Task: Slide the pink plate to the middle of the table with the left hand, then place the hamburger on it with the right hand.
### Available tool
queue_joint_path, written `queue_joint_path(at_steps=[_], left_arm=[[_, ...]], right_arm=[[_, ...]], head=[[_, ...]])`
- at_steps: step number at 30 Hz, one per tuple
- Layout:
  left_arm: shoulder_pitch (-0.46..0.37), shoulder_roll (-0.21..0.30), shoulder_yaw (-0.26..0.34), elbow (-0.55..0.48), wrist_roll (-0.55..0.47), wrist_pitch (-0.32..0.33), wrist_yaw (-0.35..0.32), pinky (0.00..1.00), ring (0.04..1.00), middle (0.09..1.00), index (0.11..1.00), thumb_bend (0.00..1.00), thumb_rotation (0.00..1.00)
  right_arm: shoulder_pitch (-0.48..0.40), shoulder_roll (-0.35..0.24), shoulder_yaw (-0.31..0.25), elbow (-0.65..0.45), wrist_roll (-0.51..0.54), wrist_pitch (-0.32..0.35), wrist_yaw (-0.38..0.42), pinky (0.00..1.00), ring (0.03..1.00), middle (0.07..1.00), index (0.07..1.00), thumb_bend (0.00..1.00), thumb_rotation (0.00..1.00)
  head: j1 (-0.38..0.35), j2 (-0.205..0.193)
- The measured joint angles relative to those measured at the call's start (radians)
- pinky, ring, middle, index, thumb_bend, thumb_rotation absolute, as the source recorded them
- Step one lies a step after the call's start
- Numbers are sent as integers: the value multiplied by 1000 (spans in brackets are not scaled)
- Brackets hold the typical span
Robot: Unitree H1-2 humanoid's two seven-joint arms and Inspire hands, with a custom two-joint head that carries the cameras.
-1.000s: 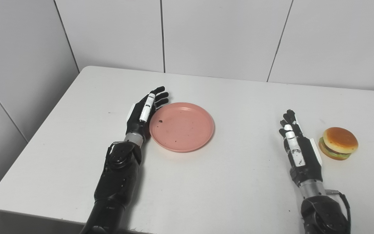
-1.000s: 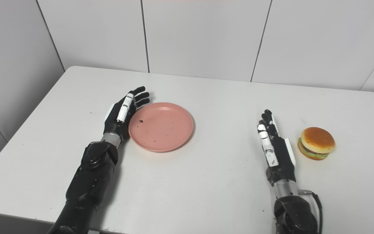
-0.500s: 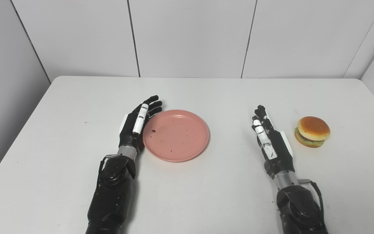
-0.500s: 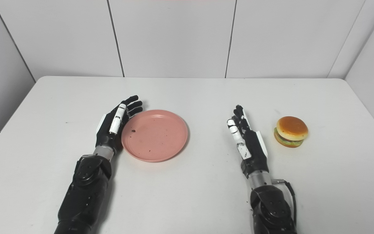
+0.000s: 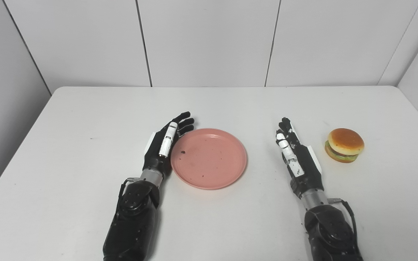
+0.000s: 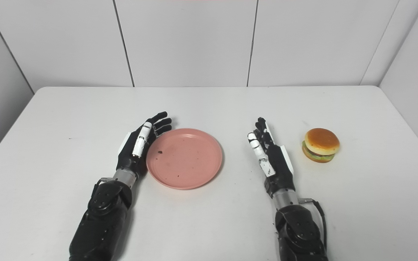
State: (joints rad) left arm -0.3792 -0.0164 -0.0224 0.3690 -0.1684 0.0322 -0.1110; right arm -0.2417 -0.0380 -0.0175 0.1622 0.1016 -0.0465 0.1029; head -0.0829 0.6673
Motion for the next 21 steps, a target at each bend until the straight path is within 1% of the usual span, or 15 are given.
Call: queue_joint_path(at_steps=[5,8,12,20,21], left_arm=[[1,-6,-6,0,-3,0,-16,840,851,831,795,263,909],[2,-8,-10,0,-2,0,-19,848,852,831,795,271,903],[5,-13,-11,-4,-4,0,-19,842,852,832,799,267,901],[14,-23,-12,-13,-5,0,-32,854,864,845,816,260,950],[14,-23,-12,-13,-4,0,-33,858,865,846,816,261,954]], right_arm=[[0,0,-1,-1,3,0,1,1000,1000,1000,1000,527,763],[0,-1,0,-1,5,0,1,1000,1000,1000,1000,553,767],[0,-2,1,-1,1,0,1,1000,1000,1000,1000,563,770],[6,-4,7,-8,-4,0,0,1000,1000,1000,1000,600,762],[8,-5,9,-11,-9,0,0,1000,1000,1000,1000,600,772]], head=[[5,2],[6,2],[8,2],[-3,3],[-3,3]])
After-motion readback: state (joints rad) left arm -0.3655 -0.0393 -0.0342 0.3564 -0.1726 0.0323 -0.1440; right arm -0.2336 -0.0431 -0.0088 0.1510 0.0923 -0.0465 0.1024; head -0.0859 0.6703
